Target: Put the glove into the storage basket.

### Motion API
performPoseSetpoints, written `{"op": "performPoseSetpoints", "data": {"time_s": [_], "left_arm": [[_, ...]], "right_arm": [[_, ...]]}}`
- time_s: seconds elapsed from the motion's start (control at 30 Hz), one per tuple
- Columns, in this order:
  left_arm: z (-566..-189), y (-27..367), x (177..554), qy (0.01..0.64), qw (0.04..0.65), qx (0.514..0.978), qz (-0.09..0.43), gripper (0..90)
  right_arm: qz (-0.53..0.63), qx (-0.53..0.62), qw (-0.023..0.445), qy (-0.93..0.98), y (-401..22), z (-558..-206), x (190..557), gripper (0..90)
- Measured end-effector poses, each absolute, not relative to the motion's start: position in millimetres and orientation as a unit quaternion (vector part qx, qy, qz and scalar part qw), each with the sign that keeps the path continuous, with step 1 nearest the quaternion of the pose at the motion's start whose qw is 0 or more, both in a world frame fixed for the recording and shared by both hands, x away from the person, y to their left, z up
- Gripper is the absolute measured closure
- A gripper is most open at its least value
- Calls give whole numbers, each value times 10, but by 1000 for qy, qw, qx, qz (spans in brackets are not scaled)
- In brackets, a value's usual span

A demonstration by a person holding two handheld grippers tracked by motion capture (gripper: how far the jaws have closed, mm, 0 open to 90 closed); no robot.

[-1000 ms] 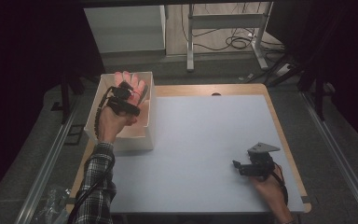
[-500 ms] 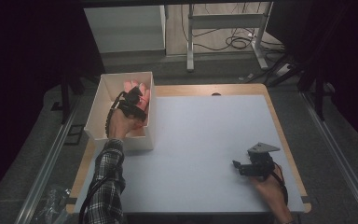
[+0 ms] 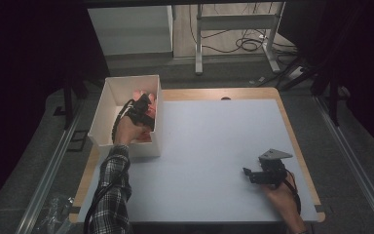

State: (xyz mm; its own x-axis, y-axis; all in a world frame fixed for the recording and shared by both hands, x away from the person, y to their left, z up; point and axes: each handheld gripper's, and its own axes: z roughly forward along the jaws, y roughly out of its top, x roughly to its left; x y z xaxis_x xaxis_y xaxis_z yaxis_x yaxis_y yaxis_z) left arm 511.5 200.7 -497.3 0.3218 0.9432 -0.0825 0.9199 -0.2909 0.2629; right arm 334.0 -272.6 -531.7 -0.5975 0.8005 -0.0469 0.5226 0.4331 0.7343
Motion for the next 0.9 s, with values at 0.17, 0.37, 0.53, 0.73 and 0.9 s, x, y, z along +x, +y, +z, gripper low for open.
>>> {"op": "performPoseSetpoints", "data": {"time_s": [0.17, 0.37, 0.53, 0.73, 0.9], "left_arm": [[-4865, 2059, 5078, 583, 147, 798, 50, 37], [-4713, 2112, 4997, 579, 157, 798, 55, 36], [-4596, 2174, 4916, 576, 175, 796, 64, 31], [-4502, 2255, 4817, 574, 191, 792, 81, 32], [-4453, 2314, 4728, 570, 206, 789, 98, 30]], "right_arm": [[349, 402, 199, 823, -2726, -5317, 3340, 211], [349, 402, 199, 823, -2726, -5317, 3340, 211], [349, 402, 199, 823, -2725, -5317, 3340, 211], [349, 402, 199, 823, -2725, -5317, 3339, 211], [349, 402, 199, 823, -2725, -5317, 3339, 211]]}}
